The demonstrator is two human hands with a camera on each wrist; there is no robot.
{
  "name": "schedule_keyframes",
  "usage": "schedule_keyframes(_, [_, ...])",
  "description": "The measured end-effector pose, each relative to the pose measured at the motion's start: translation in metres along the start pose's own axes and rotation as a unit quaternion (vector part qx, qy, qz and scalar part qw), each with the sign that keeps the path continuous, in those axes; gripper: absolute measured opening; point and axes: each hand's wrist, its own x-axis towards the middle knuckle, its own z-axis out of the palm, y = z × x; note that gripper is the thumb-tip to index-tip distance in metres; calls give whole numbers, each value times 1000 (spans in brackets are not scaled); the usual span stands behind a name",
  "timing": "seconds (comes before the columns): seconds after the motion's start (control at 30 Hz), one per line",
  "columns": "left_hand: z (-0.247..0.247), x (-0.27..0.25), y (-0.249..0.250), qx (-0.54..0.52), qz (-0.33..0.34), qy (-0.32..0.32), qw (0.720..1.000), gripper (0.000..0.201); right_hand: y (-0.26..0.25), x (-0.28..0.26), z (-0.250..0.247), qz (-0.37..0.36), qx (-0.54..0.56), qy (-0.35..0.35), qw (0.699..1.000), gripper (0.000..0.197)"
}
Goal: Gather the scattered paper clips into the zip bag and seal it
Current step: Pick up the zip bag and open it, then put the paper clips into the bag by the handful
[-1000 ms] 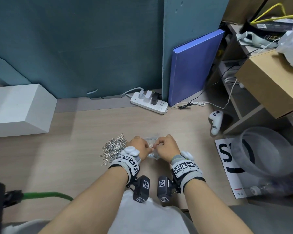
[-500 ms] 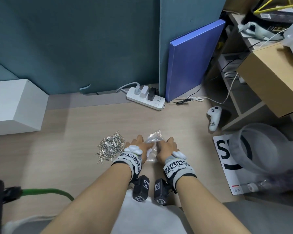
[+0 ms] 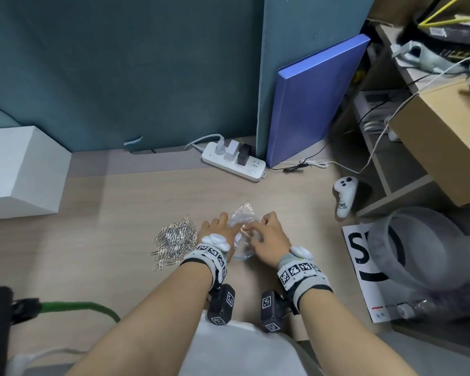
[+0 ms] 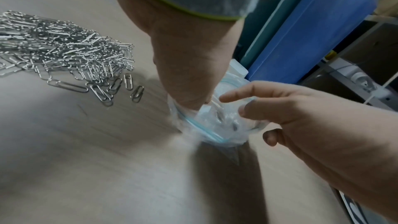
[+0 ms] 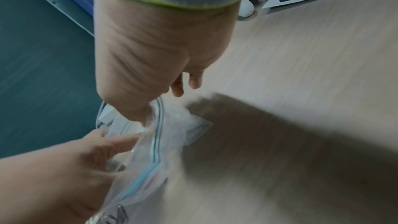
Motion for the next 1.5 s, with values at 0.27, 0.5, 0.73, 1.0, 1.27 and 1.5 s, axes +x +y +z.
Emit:
schedule_keyframes(0.27, [10,-29,-29,-81,92,204,971,34,-24,-20,-2,43,38,101,993,45])
schedule_keyframes(0.5, [35,-57,-75,-156,-87,231,956,61,-33,-29,16,115,-1,118,986,21])
schedule_keyframes(0.73, [79,-55,-117,-217,-157,119,956,93,-40,-42,37,135,29,127,982,23])
schedule_keyframes(1.0, [84,-38,-123,-252,-67,85,962,45,-43,-54,39,111,64,168,977,25])
schedule_keyframes(1.27, [91,-28,-123,-231,-51,130,963,29,-41,-46,33,92,97,163,978,25])
schedule_keyframes(1.5, [80,-37,-119,-307,-93,179,930,5,-31,-35,31,52,125,139,981,24])
